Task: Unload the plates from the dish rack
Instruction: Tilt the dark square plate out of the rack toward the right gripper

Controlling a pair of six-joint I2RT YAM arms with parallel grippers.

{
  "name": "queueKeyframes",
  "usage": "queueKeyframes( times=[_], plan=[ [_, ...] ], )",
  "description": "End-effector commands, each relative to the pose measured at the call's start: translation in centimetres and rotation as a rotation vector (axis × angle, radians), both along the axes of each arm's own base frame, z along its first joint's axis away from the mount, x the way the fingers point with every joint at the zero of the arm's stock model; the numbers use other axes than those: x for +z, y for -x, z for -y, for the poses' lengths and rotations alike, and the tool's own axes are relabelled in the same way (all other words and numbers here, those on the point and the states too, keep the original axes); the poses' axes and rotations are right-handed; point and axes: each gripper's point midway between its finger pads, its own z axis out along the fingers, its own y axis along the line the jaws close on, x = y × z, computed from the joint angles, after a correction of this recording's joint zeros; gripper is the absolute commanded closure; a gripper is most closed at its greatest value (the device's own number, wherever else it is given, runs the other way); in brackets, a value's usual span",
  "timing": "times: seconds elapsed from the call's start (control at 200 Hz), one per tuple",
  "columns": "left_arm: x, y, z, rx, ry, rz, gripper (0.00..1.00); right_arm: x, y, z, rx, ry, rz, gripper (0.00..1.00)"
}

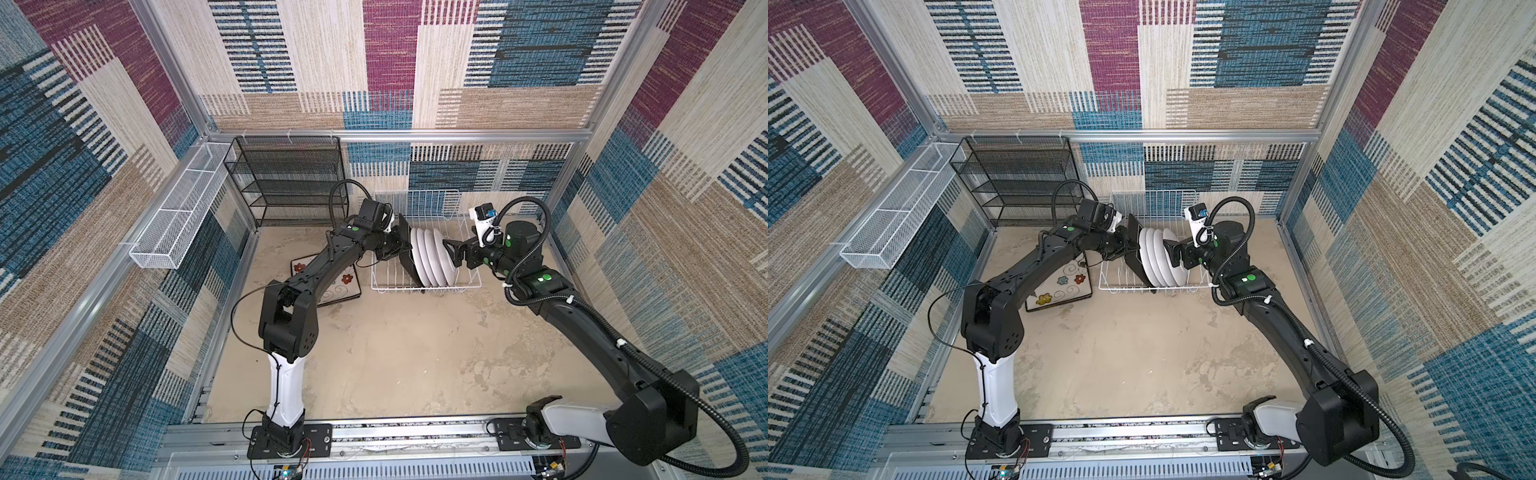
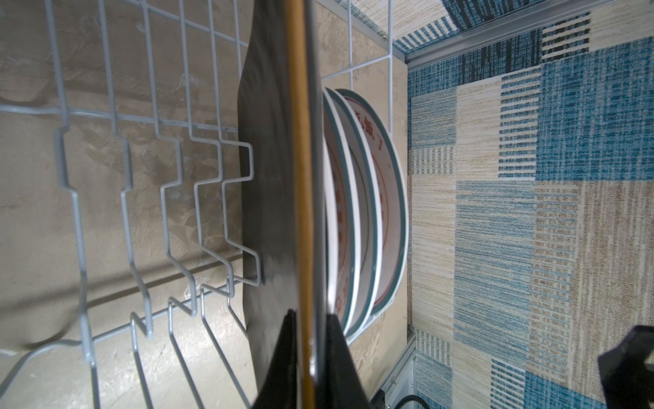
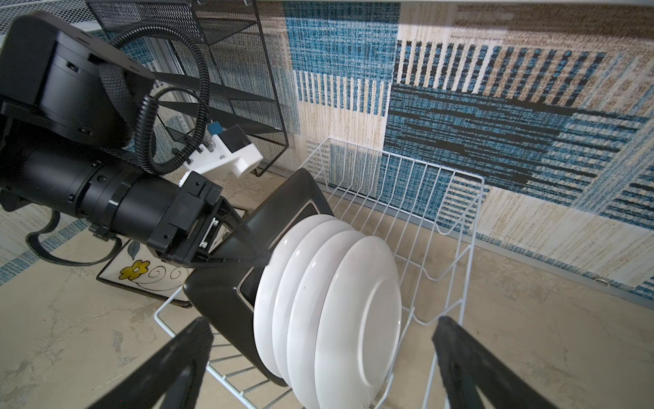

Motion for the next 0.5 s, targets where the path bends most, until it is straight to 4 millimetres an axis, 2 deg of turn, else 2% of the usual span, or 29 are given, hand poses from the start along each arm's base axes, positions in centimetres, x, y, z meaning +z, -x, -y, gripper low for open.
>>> queueKeyframes(
  times=[0.0, 0.496],
  plan=[
    [2.5, 0.5, 0.4, -0.015, 0.058, 0.024, 1.00, 0.8, 0.0, 0.0, -0.001, -0.006, 0.029, 0.00],
    [5.3, 0.6, -0.5, 0.005, 0.053, 0.086, 1.00, 1.1, 0.1, 0.1, -0.004, -0.004, 0.037, 0.00]
  ],
)
